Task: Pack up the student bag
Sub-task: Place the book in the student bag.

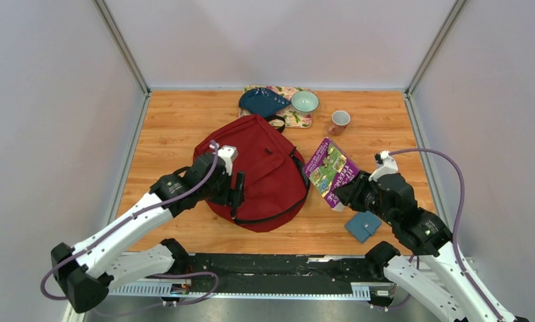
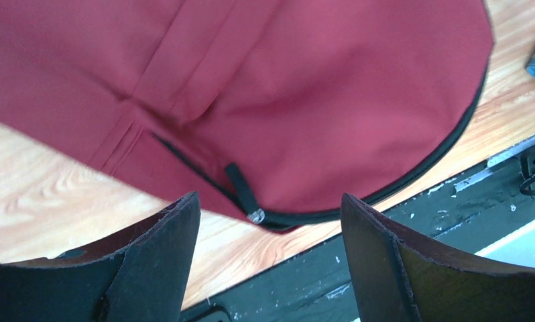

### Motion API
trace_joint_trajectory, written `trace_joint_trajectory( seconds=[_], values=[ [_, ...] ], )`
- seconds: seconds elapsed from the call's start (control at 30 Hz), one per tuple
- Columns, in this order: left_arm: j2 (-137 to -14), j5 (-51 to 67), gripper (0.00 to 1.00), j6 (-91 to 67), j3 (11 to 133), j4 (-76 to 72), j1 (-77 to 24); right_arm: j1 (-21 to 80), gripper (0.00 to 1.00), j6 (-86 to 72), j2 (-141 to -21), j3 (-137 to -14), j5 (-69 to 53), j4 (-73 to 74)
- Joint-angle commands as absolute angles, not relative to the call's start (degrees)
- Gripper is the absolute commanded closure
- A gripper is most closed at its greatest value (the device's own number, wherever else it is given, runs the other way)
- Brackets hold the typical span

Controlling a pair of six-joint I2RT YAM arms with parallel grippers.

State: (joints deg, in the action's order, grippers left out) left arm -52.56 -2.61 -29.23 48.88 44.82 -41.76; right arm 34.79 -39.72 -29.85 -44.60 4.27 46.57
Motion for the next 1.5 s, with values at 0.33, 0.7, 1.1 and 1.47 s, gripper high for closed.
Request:
trace_joint_trajectory(
  seconds=[0.33,0.7,1.1,1.47],
  values=[
    [-69.43,12.56,0.16,-13.89,58.01,26.37,-51.32,34.72,1.00,-47.38,-26.18,-41.57,8.00,39.19],
    [-75.93,13.19,0.16,-9.23,59.85,25.66,-57.21,34.80,1.00,-47.02,-30.23,-44.30,8.88,38.14],
    [-75.15,10.20,0.16,-9.32,59.59,27.69,-57.83,34.80,1.00,-50.45,-29.10,-42.01,10.02,37.09],
    [-75.06,5.19,0.17,-10.90,60.03,27.07,-57.75,34.80,1.00,-47.29,-25.40,-42.54,10.02,41.48]
  ],
)
